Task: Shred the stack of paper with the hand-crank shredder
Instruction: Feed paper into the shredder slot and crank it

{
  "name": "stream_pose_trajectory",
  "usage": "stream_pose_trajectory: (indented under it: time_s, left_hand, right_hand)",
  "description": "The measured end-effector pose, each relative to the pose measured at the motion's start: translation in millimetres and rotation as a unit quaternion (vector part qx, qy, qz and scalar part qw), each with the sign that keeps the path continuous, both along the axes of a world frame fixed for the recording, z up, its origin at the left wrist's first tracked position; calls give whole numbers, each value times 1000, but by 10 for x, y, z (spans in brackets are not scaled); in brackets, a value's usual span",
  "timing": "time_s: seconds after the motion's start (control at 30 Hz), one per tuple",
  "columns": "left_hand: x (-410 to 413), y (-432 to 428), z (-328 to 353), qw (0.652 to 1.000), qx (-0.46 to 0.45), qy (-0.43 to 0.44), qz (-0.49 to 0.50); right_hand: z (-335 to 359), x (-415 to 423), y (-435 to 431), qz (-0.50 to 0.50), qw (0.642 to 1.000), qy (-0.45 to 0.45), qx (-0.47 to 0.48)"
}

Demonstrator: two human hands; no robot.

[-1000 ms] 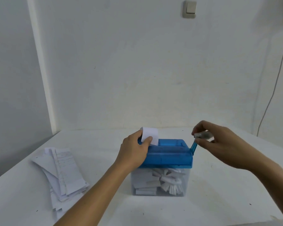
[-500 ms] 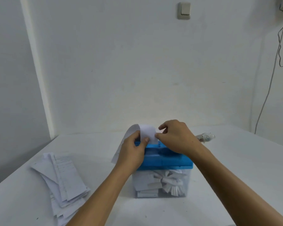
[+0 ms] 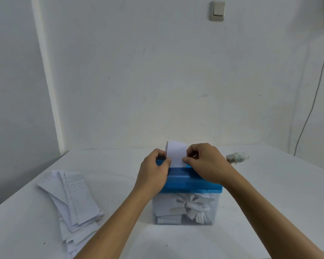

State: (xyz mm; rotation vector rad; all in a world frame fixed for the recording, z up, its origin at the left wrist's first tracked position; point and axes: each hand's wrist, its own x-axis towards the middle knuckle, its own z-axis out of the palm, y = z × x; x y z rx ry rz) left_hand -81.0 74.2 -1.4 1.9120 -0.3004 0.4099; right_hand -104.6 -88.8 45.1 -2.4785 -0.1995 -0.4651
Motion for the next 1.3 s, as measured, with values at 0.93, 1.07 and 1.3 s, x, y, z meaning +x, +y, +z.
stream_pose_trajectory:
  time_s: [0.93, 1.07, 1.3]
  left_hand:
    - [-12, 9, 11, 997, 72, -24, -6]
    - [-10, 32, 24, 996, 86, -30, -16]
    - [-6, 54, 43, 995, 94, -24, -28]
  right_hand:
    - [-26, -20, 24, -25, 995, -36, -85]
    - [-50, -71, 2, -63, 991, -40, -109]
    - [-90, -72, 32, -81, 991, -33, -105]
